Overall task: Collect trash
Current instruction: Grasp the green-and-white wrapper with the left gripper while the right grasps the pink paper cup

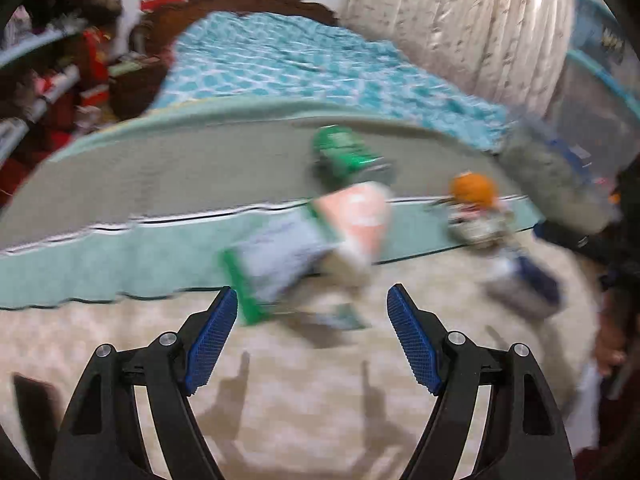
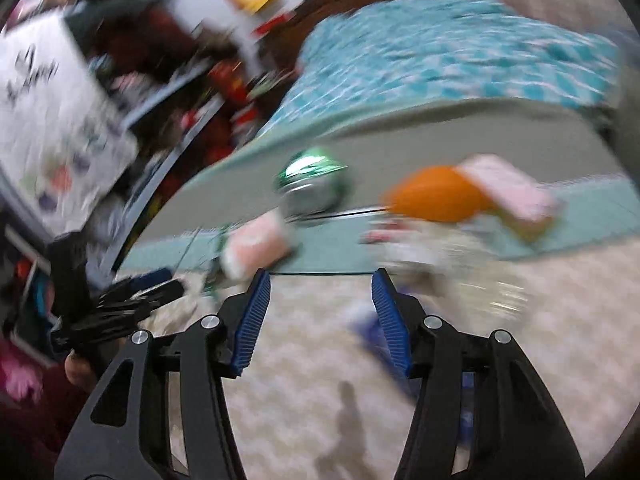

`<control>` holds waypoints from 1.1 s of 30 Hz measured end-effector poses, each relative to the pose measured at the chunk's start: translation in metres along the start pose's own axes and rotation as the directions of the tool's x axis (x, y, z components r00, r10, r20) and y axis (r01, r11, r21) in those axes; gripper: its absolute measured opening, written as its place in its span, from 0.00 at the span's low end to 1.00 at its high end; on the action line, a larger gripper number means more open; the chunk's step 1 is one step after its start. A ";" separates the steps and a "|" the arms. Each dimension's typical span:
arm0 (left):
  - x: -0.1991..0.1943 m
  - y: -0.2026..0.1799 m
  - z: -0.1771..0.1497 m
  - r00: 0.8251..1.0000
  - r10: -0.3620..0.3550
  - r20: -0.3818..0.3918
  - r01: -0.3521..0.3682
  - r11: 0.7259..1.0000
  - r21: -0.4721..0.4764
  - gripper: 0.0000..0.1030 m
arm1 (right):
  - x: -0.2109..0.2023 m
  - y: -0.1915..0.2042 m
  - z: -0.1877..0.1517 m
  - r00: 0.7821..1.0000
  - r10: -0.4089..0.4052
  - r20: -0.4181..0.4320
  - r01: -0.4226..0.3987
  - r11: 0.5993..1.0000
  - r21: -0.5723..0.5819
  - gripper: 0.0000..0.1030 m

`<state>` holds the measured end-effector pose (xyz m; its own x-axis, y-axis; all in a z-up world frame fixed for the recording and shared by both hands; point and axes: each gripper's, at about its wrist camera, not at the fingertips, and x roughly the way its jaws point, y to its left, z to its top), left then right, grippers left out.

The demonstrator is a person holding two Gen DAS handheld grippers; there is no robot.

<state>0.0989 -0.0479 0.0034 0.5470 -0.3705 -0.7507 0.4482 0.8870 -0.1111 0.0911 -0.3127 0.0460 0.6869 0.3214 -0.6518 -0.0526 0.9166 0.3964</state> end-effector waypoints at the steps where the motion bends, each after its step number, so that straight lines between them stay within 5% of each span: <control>1: 0.007 0.000 -0.001 1.000 0.013 0.003 -0.013 0.999 0.040 0.72 | 0.020 0.014 0.007 1.000 -0.001 -0.020 0.001 1.000 -0.026 0.64; 5: 0.036 0.002 0.006 0.999 0.028 -0.018 -0.026 0.994 0.106 0.74 | 0.084 0.028 0.033 0.996 0.000 -0.088 0.004 0.999 0.052 0.70; 8: 0.071 0.020 0.015 0.994 0.043 -0.100 -0.039 0.998 0.040 0.68 | 0.122 0.023 0.049 0.993 0.022 -0.118 -0.004 0.990 0.144 0.70; 11: 0.072 0.031 0.019 0.995 0.050 -0.090 -0.048 0.999 0.021 0.20 | 0.144 0.022 0.052 0.987 0.066 -0.146 -0.036 0.980 0.197 0.59; 12: 0.072 0.035 0.019 0.993 0.008 -0.116 -0.008 1.000 -0.001 0.04 | 0.149 0.027 0.051 0.984 0.075 -0.162 -0.042 0.980 0.196 0.46; 13: 0.068 0.043 0.017 0.988 -0.077 -0.130 0.069 0.996 -0.063 0.03 | 0.149 0.032 0.044 0.977 0.103 -0.187 -0.066 0.979 0.192 0.41; 17: 0.042 0.046 -0.006 0.971 -0.194 -0.138 0.181 0.978 -0.102 0.03 | 0.118 0.047 0.008 0.964 0.163 -0.208 -0.134 0.980 0.148 0.40; 22: 0.009 0.054 -0.044 0.925 -0.364 -0.114 0.333 0.917 -0.220 0.03 | 0.070 0.075 -0.049 0.941 0.249 -0.229 -0.248 0.968 0.032 0.56; 27: 0.003 0.061 -0.055 0.925 -0.363 -0.114 0.323 0.907 -0.270 0.04 | 0.045 0.085 -0.061 0.985 0.109 -0.136 -0.131 0.978 -0.161 0.89; 33: -0.001 0.068 -0.048 0.939 -0.325 -0.110 0.282 0.914 -0.290 0.04 | 0.080 0.108 -0.043 0.987 0.035 -0.155 -0.091 0.925 -0.370 0.96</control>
<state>0.0950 0.0261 -0.0342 0.2901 -0.6058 -0.7408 0.3594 0.7864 -0.5024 0.1088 -0.1773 0.0089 0.5640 0.3861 -0.7300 -0.3789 0.9064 0.1866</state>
